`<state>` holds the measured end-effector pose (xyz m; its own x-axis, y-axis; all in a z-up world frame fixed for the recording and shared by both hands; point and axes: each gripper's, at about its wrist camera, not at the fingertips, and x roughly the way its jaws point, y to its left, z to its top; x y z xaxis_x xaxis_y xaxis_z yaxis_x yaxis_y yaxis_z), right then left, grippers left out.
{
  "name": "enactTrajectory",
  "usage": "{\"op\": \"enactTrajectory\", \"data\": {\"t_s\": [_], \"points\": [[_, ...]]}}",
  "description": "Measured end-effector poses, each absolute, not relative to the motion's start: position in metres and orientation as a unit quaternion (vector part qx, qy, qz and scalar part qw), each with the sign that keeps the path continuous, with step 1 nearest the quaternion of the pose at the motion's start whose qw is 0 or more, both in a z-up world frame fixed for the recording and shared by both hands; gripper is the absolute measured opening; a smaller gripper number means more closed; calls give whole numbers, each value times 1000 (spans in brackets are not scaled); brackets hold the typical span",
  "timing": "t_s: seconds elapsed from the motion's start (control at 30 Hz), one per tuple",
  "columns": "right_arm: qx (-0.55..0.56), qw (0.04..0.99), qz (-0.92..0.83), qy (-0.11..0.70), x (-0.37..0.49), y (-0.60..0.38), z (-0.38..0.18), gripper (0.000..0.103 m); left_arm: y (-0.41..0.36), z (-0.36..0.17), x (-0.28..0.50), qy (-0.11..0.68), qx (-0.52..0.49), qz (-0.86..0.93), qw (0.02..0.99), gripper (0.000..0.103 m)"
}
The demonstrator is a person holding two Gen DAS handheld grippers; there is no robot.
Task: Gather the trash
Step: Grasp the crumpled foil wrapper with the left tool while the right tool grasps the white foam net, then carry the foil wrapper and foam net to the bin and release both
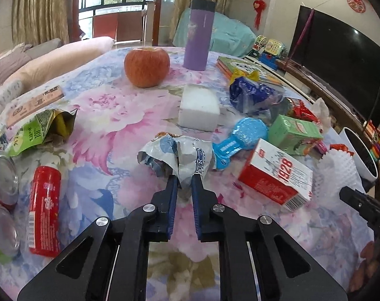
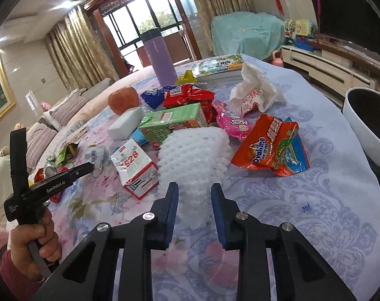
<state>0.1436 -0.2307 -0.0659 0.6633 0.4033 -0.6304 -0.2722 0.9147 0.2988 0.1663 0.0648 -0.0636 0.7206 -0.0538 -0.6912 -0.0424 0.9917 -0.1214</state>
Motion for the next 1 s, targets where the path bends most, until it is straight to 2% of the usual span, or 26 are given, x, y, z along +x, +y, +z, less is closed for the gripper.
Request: {"op": "enactTrajectory", "data": {"t_s": [0.27, 0.33, 1.0], "points": [[91, 913, 199, 343, 127, -238, -52, 22, 48, -44, 137, 353, -66, -21, 933, 8], [91, 916, 197, 338, 123, -242, -49, 22, 42, -37, 131, 346, -67, -30, 935, 3], [139, 929, 156, 305, 96, -318, -34, 22, -69, 5, 111, 304, -16, -147, 941, 1]]}}
